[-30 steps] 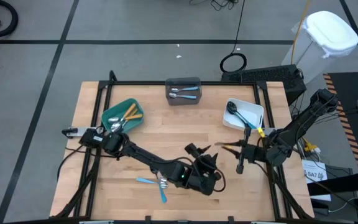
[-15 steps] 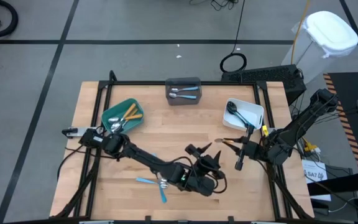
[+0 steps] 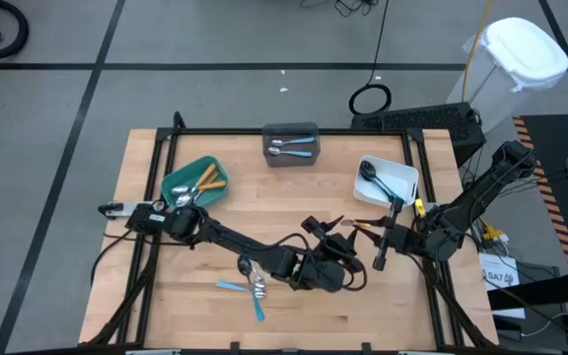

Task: Sort silverware by color (type)
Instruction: Put the yellow spoon into the green bin

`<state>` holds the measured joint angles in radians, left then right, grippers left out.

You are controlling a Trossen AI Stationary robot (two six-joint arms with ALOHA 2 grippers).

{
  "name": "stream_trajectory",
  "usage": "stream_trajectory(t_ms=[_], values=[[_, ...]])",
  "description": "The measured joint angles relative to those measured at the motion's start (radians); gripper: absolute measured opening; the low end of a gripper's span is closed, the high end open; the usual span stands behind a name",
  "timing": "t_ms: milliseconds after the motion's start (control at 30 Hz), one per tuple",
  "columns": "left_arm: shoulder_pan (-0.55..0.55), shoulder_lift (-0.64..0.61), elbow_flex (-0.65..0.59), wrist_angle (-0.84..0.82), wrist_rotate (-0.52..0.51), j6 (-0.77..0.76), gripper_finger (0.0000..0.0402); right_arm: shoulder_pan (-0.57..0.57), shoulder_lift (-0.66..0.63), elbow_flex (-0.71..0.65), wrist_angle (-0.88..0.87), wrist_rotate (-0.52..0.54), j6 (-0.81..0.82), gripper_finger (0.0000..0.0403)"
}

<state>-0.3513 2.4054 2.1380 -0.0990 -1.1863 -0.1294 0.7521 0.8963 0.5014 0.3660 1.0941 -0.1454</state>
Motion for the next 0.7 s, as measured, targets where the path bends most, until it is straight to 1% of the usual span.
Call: stream_trajectory(t_ms=[133, 333, 400, 467, 533, 700], values=[[0.018, 0.000, 0.000, -0.002, 0.046, 0.008, 0.0234, 0.000, 0.001, 0.000, 0.003, -0.025, 0.001, 0.0037], [0.034, 0.000, 0.000, 0.002, 0.058, -0.006, 0.0234, 0.000, 0.002, 0.000, 0.003, -0.024, -0.005, 0.0030], [0.039, 0.000, 0.000, 0.003, 0.061, 0.002, 0.0226, 0.000, 0.002, 0.000, 0.003, -0.024, -0.005, 0.0031], [0.043, 0.000, 0.000, 0.000, 0.065, 0.009, 0.0208, 0.000, 0.002, 0.000, 0.003, -0.022, -0.002, 0.0034], [0.048, 0.000, 0.000, -0.002, 0.071, 0.013, 0.0181, 0.000, 0.002, 0.000, 0.004, -0.018, -0.002, 0.0035], [0.055, 0.000, 0.000, -0.001, 0.126, 0.003, 0.0115, 0.000, 0.002, 0.000, 0.003, 0.011, 0.000, 0.0032]])
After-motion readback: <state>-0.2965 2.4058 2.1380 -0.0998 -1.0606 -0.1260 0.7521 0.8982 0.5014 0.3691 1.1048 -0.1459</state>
